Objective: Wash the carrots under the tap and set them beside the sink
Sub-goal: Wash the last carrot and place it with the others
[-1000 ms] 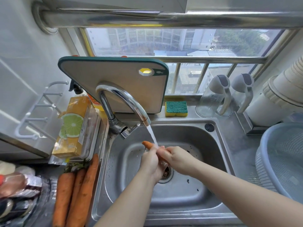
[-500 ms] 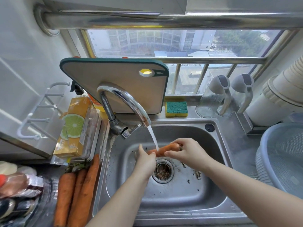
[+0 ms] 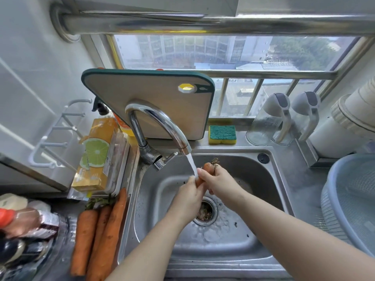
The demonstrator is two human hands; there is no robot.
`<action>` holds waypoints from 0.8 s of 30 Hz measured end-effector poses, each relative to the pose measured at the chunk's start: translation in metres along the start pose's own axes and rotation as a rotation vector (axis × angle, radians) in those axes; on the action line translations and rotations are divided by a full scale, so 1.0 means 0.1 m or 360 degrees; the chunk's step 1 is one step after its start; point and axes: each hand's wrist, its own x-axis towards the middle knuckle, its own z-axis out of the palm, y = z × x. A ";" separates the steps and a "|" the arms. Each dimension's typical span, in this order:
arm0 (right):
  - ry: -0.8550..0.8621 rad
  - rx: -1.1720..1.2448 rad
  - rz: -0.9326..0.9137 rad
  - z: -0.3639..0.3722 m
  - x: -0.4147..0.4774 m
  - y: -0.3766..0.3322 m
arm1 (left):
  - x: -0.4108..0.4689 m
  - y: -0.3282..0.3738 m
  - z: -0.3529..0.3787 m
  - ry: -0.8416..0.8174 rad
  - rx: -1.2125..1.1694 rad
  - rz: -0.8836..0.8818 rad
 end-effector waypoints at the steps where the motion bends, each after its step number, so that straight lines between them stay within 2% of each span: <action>1: 0.0001 0.0086 -0.0002 0.01 -0.01 0.01 | 0.01 0.01 -0.03 0.0042 0.0007 0.0019; 3: -0.0045 0.0284 -0.0006 -0.02 -0.02 0.00 | 0.03 0.05 -0.08 0.0025 -0.0050 0.0043; 6: -0.0120 0.0484 -0.0008 -0.13 -0.02 -0.02 | 0.04 0.11 -0.13 -0.0224 -0.0263 0.0043; 11: -0.0244 0.0587 0.0041 -0.25 -0.06 -0.06 | 0.06 0.01 -0.28 -0.0726 -0.0997 -0.0295; 13: -0.0235 0.0518 0.0009 -0.25 -0.06 -0.08 | 0.07 -0.02 -0.31 -0.0741 -0.1151 -0.0299; 17: -0.0074 0.0280 -0.0102 -0.21 -0.04 -0.09 | 0.00 0.09 -0.27 -0.0423 -0.0822 -0.0251; 19: -0.0059 0.0241 -0.0113 -0.19 -0.04 -0.08 | -0.02 0.08 -0.22 -0.0365 -0.0862 -0.0272; 22: -0.0126 0.0264 -0.0078 -0.18 -0.04 -0.06 | -0.03 0.00 -0.26 -0.0530 -0.1169 -0.0337; 24: -0.0137 0.0270 -0.0053 -0.19 -0.03 -0.05 | -0.01 -0.05 -0.31 -0.0602 -0.1073 -0.0257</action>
